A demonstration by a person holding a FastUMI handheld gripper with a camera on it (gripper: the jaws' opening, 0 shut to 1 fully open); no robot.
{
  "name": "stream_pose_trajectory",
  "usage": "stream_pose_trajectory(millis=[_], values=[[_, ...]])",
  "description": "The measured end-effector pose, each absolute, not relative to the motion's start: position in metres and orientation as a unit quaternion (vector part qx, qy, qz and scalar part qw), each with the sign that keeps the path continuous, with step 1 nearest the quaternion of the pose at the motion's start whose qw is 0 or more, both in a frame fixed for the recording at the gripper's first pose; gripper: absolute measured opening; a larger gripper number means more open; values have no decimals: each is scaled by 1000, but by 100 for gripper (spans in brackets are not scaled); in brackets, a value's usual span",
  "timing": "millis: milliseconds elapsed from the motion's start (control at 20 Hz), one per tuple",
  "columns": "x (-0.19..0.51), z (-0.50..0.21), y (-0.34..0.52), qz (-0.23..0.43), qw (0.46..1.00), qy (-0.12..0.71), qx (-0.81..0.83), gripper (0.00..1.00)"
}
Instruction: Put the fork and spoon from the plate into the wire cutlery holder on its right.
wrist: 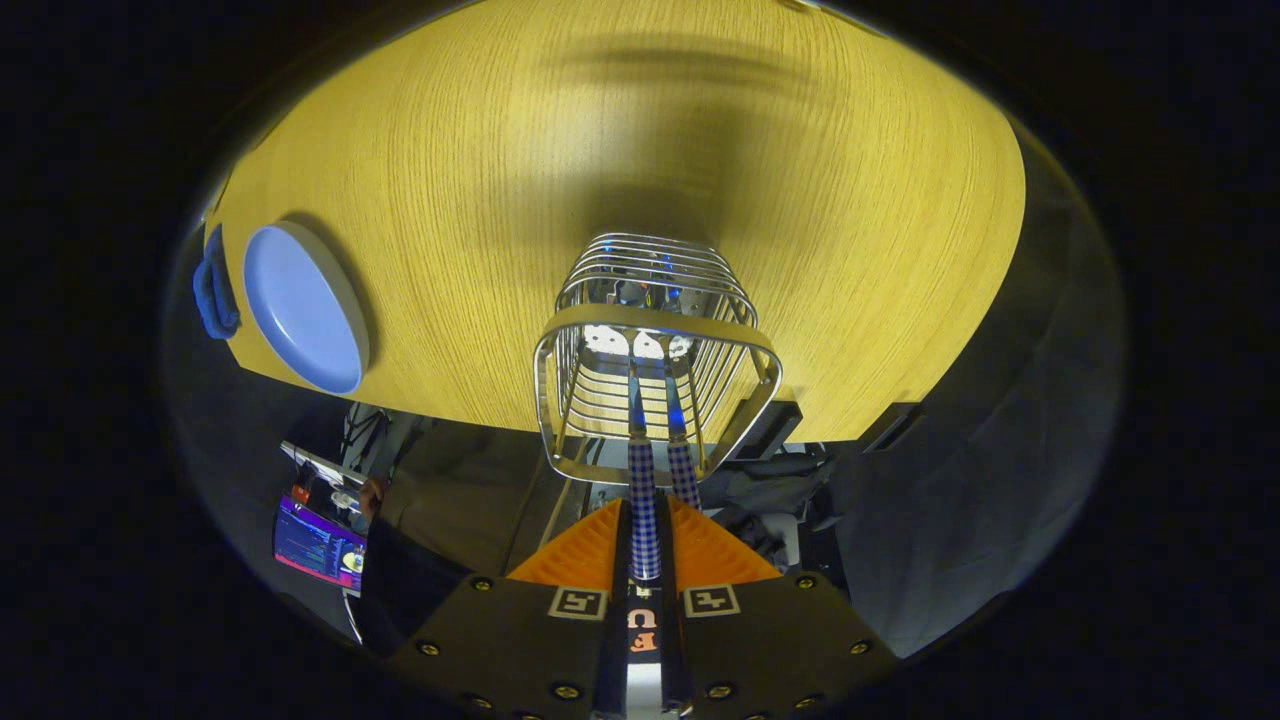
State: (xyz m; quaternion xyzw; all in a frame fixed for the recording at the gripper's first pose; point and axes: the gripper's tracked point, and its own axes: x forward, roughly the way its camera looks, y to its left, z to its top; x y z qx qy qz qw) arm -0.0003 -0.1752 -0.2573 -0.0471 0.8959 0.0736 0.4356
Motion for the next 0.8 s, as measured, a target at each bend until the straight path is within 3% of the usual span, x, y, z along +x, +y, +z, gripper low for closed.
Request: stream_pose_trajectory(millis=[350, 800], values=[[-2, -229, -176, 94, 503, 857, -59, 14], [-7, -178, -108, 162, 711, 682, -51, 14]])
